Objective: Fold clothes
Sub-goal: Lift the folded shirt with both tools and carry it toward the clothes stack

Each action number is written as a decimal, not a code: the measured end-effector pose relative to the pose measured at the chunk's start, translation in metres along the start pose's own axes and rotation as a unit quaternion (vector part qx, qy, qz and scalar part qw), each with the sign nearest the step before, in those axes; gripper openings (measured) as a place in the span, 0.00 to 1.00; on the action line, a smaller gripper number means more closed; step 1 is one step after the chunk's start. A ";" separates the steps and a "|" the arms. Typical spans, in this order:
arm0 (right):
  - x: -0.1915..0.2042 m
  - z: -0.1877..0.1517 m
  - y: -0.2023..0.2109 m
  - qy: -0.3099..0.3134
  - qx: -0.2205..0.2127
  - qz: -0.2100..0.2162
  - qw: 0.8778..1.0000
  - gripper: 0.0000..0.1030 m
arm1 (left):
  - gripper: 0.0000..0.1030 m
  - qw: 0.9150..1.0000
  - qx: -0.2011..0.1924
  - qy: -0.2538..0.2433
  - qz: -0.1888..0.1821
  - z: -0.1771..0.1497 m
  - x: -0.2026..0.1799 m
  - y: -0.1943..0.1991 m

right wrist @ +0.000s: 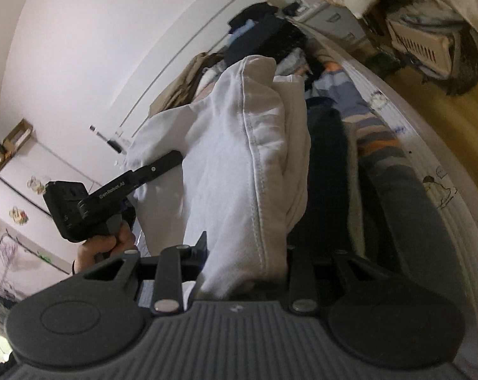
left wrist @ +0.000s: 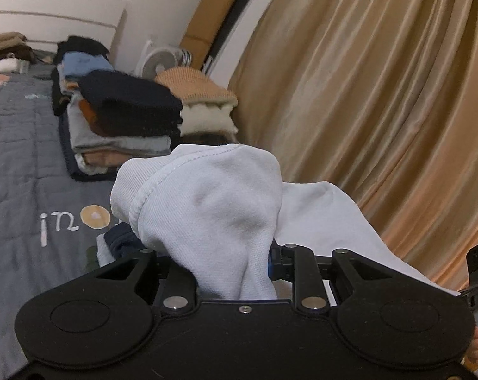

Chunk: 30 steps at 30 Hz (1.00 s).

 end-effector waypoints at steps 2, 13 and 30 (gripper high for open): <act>-0.017 -0.001 -0.016 -0.012 0.006 -0.003 1.000 0.30 | 0.22 1.000 0.018 0.002 0.007 -0.009 0.013 -0.019; -0.035 0.003 -0.018 -0.089 -0.001 0.048 0.995 0.30 | 0.23 0.998 0.053 0.023 -0.012 -0.022 0.032 -0.032; -0.010 0.020 0.080 0.068 -0.099 -0.050 0.991 0.35 | 0.69 0.995 0.013 -0.042 0.093 -0.044 0.058 0.092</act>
Point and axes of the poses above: each gripper's, at about its wrist camera, not at the fingertips, and y roughly against the way its jaws point, x to its left, z to its top, the point moved 10 cm from there along -y, roughly the way its jaws point, and after that the axes turned 10 degrees about -x, right-handed, at the moved point
